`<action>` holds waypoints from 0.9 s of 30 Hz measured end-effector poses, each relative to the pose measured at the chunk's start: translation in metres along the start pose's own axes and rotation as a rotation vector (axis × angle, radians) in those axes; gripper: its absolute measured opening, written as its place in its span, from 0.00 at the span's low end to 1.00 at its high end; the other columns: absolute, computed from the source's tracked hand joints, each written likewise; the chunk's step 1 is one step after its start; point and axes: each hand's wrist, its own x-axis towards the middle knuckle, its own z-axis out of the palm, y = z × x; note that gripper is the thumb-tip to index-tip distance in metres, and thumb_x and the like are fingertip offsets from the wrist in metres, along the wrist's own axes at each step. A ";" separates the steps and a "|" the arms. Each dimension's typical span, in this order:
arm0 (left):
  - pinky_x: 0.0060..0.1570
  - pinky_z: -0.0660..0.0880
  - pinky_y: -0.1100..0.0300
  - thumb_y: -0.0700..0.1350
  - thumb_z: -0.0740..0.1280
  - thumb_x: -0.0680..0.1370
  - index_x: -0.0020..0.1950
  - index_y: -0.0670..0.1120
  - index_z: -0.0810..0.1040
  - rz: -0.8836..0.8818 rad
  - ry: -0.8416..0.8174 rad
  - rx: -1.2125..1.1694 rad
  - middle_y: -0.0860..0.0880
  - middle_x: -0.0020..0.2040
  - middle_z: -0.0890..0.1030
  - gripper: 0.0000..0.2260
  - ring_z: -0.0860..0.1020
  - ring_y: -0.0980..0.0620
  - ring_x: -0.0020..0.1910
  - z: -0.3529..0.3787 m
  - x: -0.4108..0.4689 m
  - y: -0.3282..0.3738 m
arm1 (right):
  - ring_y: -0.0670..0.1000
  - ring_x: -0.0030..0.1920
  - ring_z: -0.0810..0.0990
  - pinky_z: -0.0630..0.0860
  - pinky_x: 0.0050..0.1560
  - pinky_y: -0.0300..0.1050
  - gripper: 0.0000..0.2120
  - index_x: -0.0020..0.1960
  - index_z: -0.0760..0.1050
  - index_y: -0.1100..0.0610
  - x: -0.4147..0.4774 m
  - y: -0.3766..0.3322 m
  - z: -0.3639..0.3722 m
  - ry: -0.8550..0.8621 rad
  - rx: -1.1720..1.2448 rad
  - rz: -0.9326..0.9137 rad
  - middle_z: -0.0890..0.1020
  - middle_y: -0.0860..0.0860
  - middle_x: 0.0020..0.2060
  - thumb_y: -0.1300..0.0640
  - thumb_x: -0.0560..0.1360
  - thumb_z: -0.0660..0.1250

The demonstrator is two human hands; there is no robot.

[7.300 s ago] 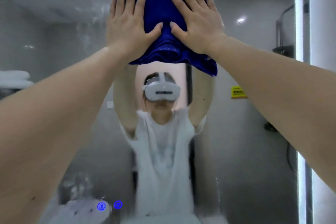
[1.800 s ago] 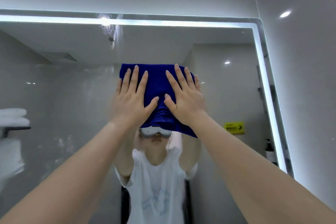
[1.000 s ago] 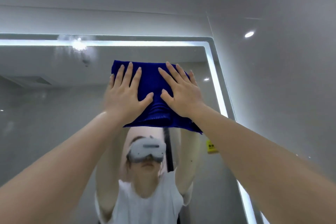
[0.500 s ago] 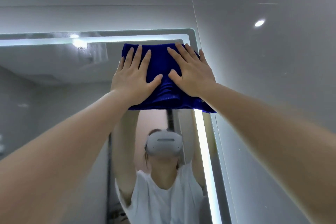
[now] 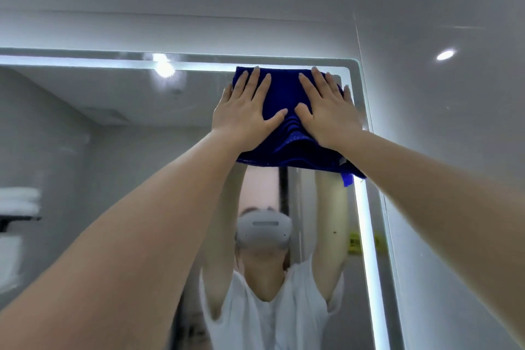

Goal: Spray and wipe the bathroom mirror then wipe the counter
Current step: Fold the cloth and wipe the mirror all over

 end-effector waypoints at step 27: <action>0.75 0.41 0.52 0.65 0.47 0.79 0.79 0.51 0.43 -0.124 -0.056 0.092 0.51 0.79 0.42 0.33 0.42 0.52 0.77 -0.083 -0.107 -0.439 | 0.53 0.78 0.42 0.41 0.76 0.54 0.30 0.79 0.45 0.51 0.091 -0.444 0.090 0.064 -0.012 -0.113 0.45 0.52 0.79 0.42 0.81 0.45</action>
